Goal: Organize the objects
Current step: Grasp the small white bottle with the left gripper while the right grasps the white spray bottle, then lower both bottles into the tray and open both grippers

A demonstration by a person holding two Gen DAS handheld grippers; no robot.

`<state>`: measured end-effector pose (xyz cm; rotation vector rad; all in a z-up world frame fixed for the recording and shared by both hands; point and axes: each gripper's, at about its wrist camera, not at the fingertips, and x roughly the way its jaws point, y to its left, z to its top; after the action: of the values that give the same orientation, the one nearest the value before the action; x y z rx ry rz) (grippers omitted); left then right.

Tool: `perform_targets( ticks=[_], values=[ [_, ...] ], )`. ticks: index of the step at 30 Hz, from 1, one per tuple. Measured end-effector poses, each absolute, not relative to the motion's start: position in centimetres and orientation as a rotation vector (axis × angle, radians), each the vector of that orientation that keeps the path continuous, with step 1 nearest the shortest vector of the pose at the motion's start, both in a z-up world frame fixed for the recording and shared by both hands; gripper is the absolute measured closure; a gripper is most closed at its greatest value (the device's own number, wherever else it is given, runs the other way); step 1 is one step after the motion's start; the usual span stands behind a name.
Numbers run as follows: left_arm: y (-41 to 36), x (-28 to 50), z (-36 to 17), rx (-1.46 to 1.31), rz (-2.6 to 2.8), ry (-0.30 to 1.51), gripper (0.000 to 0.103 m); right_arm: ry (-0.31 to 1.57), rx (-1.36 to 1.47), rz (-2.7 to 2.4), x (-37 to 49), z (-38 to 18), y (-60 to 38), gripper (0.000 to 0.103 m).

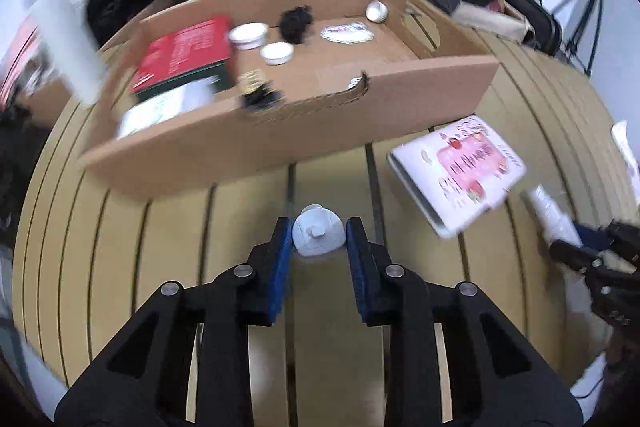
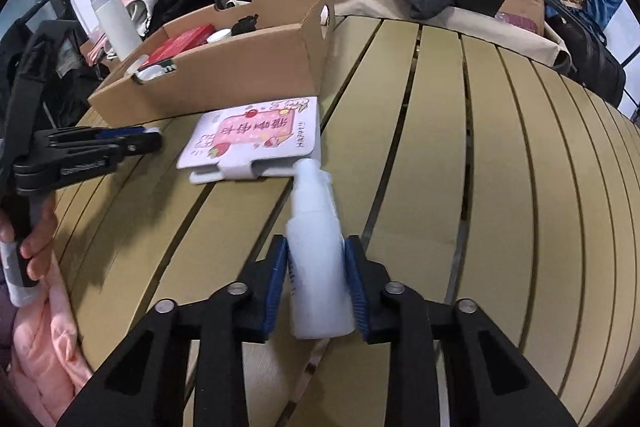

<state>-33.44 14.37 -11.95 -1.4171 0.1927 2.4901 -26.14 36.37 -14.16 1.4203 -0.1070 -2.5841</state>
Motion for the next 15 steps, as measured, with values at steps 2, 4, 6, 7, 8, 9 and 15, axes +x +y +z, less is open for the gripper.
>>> perform_targets(
  ticks=[2, 4, 6, 7, 8, 9, 15],
  values=[
    [12.9, -31.6, -11.0, -1.427, 2.526, 0.153, 0.079, -0.12, 1.44, -2.57, -24.5, -14.1, 36.4, 0.072],
    [11.3, -29.6, -10.2, -1.44, 2.552, 0.105, 0.079, -0.107, 1.472, -2.564, -22.9, -14.3, 36.4, 0.072],
    [9.7, -27.5, -9.5, -1.454, 2.566, 0.064, 0.079, -0.121, 1.488, -2.562, -21.1, -14.1, 36.5, 0.072],
    [9.2, -26.8, -9.2, -1.454, 2.568, 0.057, 0.079, -0.129, 1.488, -2.561, -20.5, -14.0, 36.5, 0.072],
    [8.8, -26.0, -8.9, -1.451, 2.573, 0.056, 0.079, -0.131, 1.484, -2.563, -19.9, -13.6, 36.5, 0.072],
    [8.3, -25.2, -8.6, -1.445, 2.584, 0.06, 0.079, -0.123, 1.473, -2.573, -19.3, -13.2, 36.3, 0.072],
    [6.8, -22.7, -7.3, -1.395, 2.61, 0.048, 0.079, -0.124, 1.377, -2.638, -17.0, -10.8, 35.1, 0.073]
  ],
)
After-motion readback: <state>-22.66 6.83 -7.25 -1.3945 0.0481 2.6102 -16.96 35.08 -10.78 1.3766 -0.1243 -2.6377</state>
